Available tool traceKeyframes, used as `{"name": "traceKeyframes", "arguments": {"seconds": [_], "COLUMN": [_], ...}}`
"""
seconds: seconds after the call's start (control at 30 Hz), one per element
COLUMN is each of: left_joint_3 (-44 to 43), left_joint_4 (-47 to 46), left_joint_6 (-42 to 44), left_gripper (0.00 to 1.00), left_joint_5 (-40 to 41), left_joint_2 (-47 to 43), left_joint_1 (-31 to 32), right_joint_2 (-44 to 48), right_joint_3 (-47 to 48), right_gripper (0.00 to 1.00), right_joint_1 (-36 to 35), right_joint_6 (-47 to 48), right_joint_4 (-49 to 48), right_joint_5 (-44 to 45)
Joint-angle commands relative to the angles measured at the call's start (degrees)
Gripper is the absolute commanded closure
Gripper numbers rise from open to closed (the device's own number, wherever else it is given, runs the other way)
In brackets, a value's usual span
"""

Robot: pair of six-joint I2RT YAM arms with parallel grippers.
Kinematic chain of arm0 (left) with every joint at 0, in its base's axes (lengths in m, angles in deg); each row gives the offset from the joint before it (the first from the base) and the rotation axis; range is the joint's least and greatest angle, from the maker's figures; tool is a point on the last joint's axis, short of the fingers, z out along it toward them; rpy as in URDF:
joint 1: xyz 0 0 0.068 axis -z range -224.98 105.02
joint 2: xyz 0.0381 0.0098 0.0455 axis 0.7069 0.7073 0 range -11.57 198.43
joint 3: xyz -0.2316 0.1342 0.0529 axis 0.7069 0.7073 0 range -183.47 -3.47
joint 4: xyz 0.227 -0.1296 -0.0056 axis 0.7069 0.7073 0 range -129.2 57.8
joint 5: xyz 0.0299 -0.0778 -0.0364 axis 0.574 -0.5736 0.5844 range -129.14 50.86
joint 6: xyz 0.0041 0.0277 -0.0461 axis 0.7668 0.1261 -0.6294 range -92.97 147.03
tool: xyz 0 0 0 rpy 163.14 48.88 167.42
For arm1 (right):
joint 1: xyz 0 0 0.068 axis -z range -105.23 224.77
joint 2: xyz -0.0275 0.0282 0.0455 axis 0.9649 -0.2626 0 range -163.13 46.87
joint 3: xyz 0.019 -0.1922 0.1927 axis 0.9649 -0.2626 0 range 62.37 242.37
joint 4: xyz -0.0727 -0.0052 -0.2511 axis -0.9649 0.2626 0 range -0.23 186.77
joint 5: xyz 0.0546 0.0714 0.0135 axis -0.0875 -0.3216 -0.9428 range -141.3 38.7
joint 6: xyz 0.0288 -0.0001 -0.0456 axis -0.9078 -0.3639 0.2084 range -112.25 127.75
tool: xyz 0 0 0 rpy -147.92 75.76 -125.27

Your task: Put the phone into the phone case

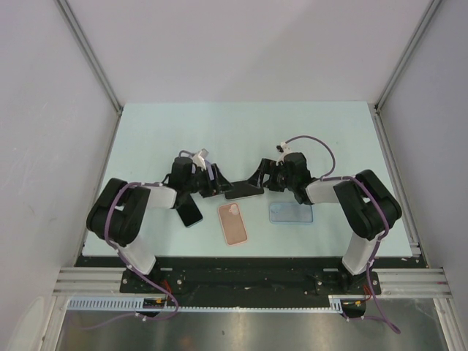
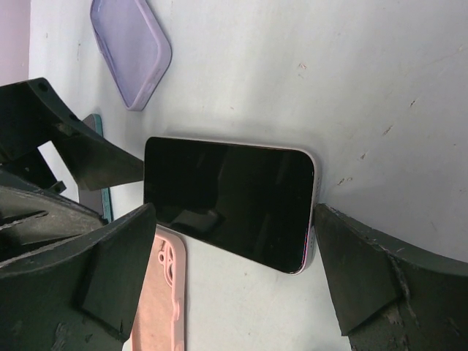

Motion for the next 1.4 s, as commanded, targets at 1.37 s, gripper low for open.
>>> {"name": "traceKeyframes", "arguments": {"seconds": [1.37], "left_joint_3": [-4.73], "left_joint_4": [-5.89], "left_joint_6": [-2.56], "left_gripper": [0.57], "left_joint_5": [5.29], "left_joint_2": [-5.50], "left_joint_1": [9.04], "right_joint_2": [0.65], "right_joint_3": [-2.59], "right_gripper": [0.05], "right_joint_1": [-2.60], "right_joint_6": [-2.03], "right_joint_4": [9.11], "right_joint_5": [-5.39]}}
